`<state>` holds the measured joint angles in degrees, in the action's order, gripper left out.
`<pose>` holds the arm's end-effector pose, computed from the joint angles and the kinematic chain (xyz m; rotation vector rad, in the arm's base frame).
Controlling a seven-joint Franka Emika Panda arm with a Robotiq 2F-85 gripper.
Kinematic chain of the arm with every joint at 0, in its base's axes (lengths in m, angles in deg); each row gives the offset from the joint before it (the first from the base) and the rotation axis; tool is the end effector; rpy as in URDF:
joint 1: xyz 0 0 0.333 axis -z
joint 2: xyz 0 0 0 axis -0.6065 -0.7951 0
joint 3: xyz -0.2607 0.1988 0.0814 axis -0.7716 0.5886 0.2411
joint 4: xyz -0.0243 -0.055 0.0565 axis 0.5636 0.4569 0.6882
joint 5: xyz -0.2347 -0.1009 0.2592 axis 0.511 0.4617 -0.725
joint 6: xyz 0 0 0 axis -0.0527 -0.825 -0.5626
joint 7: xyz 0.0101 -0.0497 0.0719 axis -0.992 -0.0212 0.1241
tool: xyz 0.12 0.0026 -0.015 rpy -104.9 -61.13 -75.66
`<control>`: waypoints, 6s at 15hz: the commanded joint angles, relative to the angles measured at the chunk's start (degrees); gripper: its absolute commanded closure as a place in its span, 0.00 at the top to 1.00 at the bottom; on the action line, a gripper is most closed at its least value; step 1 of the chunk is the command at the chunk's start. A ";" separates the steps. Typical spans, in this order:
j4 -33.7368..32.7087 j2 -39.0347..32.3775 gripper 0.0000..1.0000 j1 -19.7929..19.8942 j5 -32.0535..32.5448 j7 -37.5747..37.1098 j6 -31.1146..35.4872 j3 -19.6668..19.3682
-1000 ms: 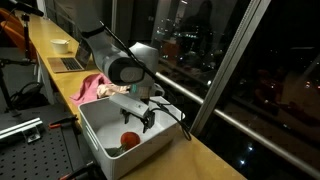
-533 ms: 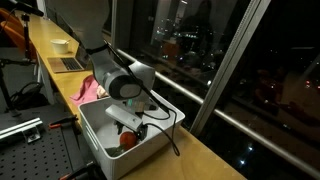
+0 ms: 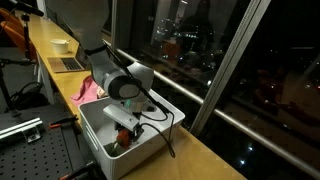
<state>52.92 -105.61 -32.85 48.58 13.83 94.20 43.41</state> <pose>0.5284 -0.0567 0.1666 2.9909 0.6362 -0.2561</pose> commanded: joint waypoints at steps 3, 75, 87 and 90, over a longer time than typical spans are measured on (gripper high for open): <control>5.82 16.12 0.02 -4.32 2.70 -6.82 -6.49 0.23; -23.09 -11.55 0.58 -11.76 -2.42 5.11 -5.44 16.38; -15.14 -0.92 0.03 -6.71 -8.35 6.50 -6.40 17.23; -12.98 3.01 0.03 -7.13 -8.68 6.88 -6.26 17.96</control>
<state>36.20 -108.02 -40.61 41.70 18.71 88.17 60.10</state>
